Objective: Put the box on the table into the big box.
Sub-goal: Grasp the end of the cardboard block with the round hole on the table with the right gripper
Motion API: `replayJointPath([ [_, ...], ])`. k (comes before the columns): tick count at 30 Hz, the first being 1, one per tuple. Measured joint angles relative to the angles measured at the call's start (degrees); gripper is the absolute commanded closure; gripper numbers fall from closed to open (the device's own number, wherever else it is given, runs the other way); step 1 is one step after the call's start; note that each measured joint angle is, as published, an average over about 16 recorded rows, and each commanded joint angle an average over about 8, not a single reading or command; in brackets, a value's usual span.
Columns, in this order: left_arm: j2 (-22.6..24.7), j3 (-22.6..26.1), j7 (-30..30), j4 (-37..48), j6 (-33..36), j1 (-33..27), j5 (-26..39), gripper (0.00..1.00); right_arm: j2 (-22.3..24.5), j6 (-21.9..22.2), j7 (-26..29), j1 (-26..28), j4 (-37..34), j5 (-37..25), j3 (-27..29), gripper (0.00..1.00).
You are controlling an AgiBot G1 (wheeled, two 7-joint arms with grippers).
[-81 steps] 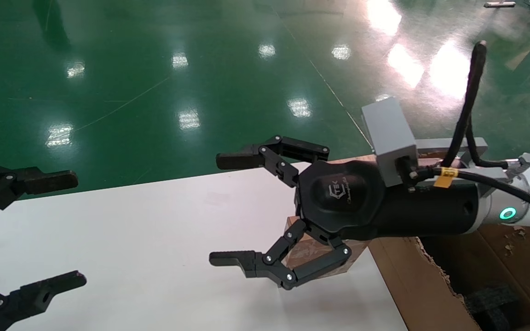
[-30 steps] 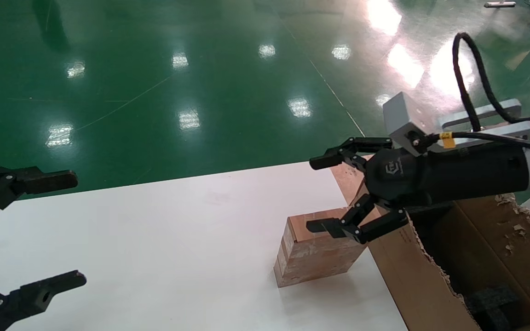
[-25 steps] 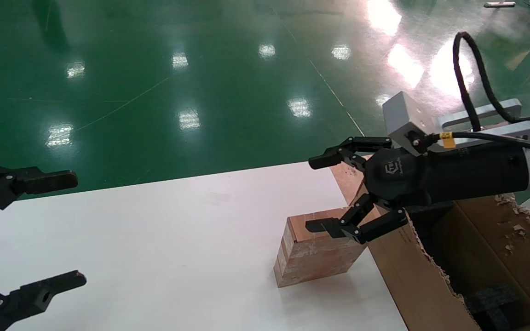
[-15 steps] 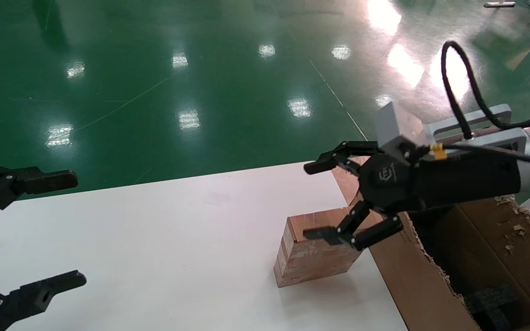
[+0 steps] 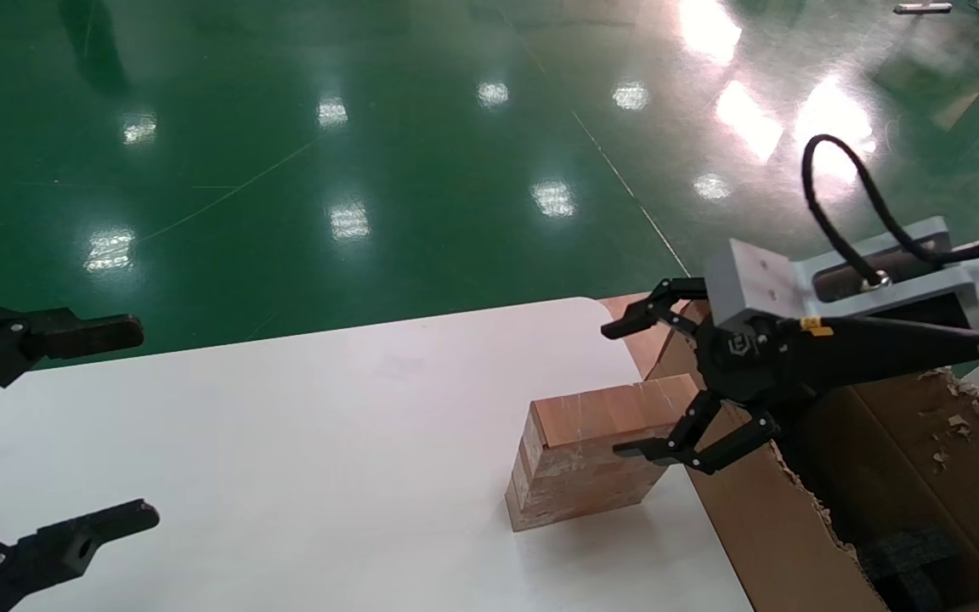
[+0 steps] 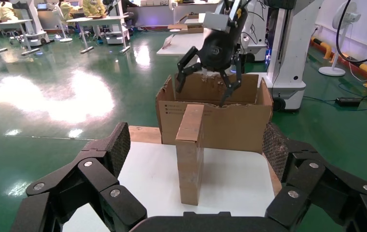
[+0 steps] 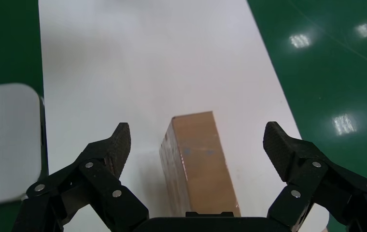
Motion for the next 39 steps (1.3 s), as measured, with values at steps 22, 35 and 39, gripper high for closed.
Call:
replayJointPath([
  [22,0.0,0.0,0.0,0.0,0.0,0.0,0.0,0.0,-3.1,0.0,-9.8,5.6,-7.9,0.8,-17.6,0.0],
  [35,0.0,0.0,0.0,0.0,0.0,0.0,0.0,0.0,-6.7,0.2,-15.7,9.5,-15.7,2.2,-25.1,0.0],
  [39,0.0,0.0,0.0,0.0,0.0,0.0,0.0,0.0,-8.3,0.2,-17.6,10.3,-18.3,2.7,-27.1,0.0],
])
